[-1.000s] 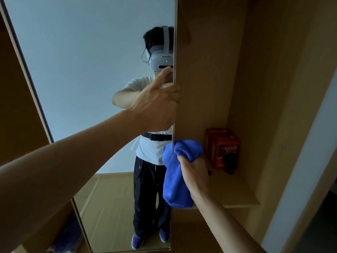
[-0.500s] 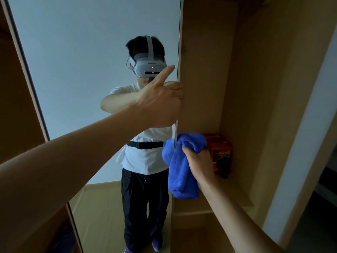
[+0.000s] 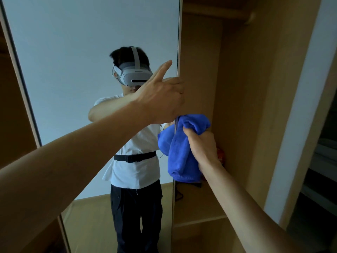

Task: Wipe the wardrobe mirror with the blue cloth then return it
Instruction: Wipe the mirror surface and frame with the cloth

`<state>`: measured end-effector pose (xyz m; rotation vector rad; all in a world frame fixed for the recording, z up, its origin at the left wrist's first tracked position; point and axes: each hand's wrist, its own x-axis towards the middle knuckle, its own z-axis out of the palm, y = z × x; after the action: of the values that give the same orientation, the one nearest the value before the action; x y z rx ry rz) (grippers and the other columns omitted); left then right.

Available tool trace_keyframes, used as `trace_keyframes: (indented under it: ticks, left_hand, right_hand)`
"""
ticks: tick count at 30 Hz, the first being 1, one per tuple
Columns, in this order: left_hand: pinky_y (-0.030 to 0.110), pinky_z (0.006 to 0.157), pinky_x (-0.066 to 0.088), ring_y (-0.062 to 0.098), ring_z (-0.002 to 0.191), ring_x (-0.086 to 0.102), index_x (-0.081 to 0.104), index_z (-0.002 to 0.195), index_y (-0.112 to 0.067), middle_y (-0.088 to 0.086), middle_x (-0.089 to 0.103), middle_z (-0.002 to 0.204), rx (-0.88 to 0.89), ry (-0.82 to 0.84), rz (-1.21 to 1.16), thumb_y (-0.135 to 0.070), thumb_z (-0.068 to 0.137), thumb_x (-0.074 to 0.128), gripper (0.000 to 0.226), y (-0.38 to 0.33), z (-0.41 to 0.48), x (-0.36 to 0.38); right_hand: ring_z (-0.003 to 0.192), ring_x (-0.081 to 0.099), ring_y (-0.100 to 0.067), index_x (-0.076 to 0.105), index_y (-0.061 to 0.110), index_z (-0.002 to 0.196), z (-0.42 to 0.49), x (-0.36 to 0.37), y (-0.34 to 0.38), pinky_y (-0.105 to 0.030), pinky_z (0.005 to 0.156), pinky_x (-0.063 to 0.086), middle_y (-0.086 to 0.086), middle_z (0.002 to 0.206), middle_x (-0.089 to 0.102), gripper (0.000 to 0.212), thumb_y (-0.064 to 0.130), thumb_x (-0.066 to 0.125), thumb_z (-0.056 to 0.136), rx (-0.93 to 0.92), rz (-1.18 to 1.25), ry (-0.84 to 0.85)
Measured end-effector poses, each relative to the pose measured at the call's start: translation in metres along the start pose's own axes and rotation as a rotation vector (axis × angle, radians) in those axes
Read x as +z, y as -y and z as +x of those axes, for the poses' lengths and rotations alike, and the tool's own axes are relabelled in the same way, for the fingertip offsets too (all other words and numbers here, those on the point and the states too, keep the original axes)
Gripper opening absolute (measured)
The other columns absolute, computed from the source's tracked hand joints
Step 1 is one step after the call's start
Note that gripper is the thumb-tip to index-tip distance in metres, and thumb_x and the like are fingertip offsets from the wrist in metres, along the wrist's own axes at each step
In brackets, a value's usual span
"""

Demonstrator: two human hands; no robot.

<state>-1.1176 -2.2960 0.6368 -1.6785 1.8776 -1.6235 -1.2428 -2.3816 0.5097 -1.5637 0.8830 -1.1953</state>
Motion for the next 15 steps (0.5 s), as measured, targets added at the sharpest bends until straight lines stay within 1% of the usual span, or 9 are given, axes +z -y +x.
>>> trace_keyframes:
  ticks: [2, 4, 7, 8, 11, 12, 13, 14, 15]
  left_hand:
    - [0.061, 0.121, -0.006, 0.011, 0.124, 0.053, 0.074, 0.094, -0.032, -0.013, 0.067, 0.102, -0.001, 0.006, 0.003, -0.029, 0.092, 0.046, 0.029, 0.005, 0.003, 0.001]
    - [0.061, 0.122, -0.007, 0.009, 0.129, 0.048, 0.072, 0.098, -0.034, -0.014, 0.065, 0.107, 0.005, 0.015, 0.000, -0.033, 0.095, 0.039, 0.033, 0.008, 0.002, 0.005]
    - [0.061, 0.124, -0.007, 0.007, 0.136, 0.041, 0.067, 0.106, -0.036, -0.014, 0.059, 0.117, 0.004, 0.018, -0.013, -0.039, 0.099, 0.027, 0.041, 0.009, 0.000, 0.012]
    - [0.061, 0.124, -0.006, 0.006, 0.136, 0.040, 0.067, 0.108, -0.037, -0.014, 0.058, 0.117, 0.004, 0.009, -0.020, -0.039, 0.099, 0.026, 0.042, 0.010, 0.000, 0.013]
    - [0.059, 0.123, -0.012, 0.004, 0.139, 0.037, 0.066, 0.113, -0.037, -0.015, 0.058, 0.121, 0.001, 0.017, -0.039, -0.041, 0.101, 0.024, 0.044, 0.013, 0.002, 0.017]
    - [0.058, 0.123, -0.014, 0.003, 0.139, 0.037, 0.065, 0.114, -0.036, -0.015, 0.057, 0.123, 0.004, 0.014, -0.040, -0.041, 0.102, 0.022, 0.045, 0.015, 0.002, 0.019]
    - [0.058, 0.123, -0.014, 0.003, 0.139, 0.037, 0.065, 0.114, -0.036, -0.015, 0.057, 0.124, 0.011, 0.003, -0.037, -0.042, 0.102, 0.022, 0.045, 0.016, 0.002, 0.020]
    - [0.058, 0.123, -0.013, 0.004, 0.140, 0.036, 0.066, 0.113, -0.037, -0.015, 0.057, 0.125, 0.016, -0.012, -0.031, -0.043, 0.101, 0.022, 0.046, 0.017, 0.001, 0.020]
    - [0.058, 0.123, -0.011, 0.004, 0.142, 0.035, 0.067, 0.113, -0.038, -0.014, 0.056, 0.129, 0.016, -0.023, -0.028, -0.044, 0.100, 0.022, 0.047, 0.017, 0.001, 0.020]
  right_hand:
    - [0.053, 0.067, -0.005, 0.065, 0.019, 0.072, 0.003, -0.002, 0.011, -0.030, 0.055, 0.051, 0.009, 0.057, 0.068, 0.032, 0.050, 0.067, 0.079, -0.052, 0.019, -0.004]
    - [0.056, 0.068, -0.009, 0.065, 0.016, 0.072, 0.000, -0.004, 0.012, -0.033, 0.057, 0.052, 0.004, 0.058, 0.068, 0.030, 0.044, 0.068, 0.084, -0.055, 0.026, 0.012]
    - [0.079, 0.072, -0.027, 0.069, 0.003, 0.086, -0.011, -0.004, -0.007, -0.040, 0.070, 0.054, -0.013, 0.078, 0.072, 0.033, 0.036, 0.068, 0.091, 0.008, -0.025, 0.056]
    - [0.083, 0.071, -0.030, 0.069, 0.001, 0.088, -0.016, -0.004, -0.017, -0.042, 0.075, 0.055, -0.016, 0.083, 0.072, 0.033, 0.034, 0.068, 0.092, 0.032, -0.049, 0.061]
    - [0.090, 0.069, -0.025, 0.066, 0.015, 0.089, -0.027, -0.004, -0.042, -0.040, 0.085, 0.056, -0.006, 0.089, 0.071, 0.015, 0.029, 0.067, 0.093, 0.065, -0.058, 0.113]
    - [0.092, 0.067, -0.025, 0.064, 0.018, 0.090, -0.027, -0.003, -0.047, -0.035, 0.083, 0.056, -0.002, 0.089, 0.069, 0.011, 0.027, 0.065, 0.095, 0.072, -0.059, 0.127]
    - [0.090, 0.065, -0.024, 0.061, 0.017, 0.088, -0.026, -0.001, -0.048, -0.026, 0.076, 0.053, 0.000, 0.083, 0.065, 0.013, 0.026, 0.062, 0.097, 0.097, -0.082, 0.127]
    - [0.084, 0.063, -0.021, 0.059, 0.013, 0.083, -0.023, 0.001, -0.046, -0.020, 0.065, 0.048, 0.001, 0.075, 0.060, 0.021, 0.027, 0.061, 0.098, 0.125, -0.110, 0.105]
    - [0.075, 0.064, -0.016, 0.058, 0.012, 0.076, -0.020, 0.003, -0.041, -0.019, 0.056, 0.043, 0.002, 0.066, 0.059, 0.027, 0.031, 0.063, 0.096, 0.134, -0.132, 0.055]
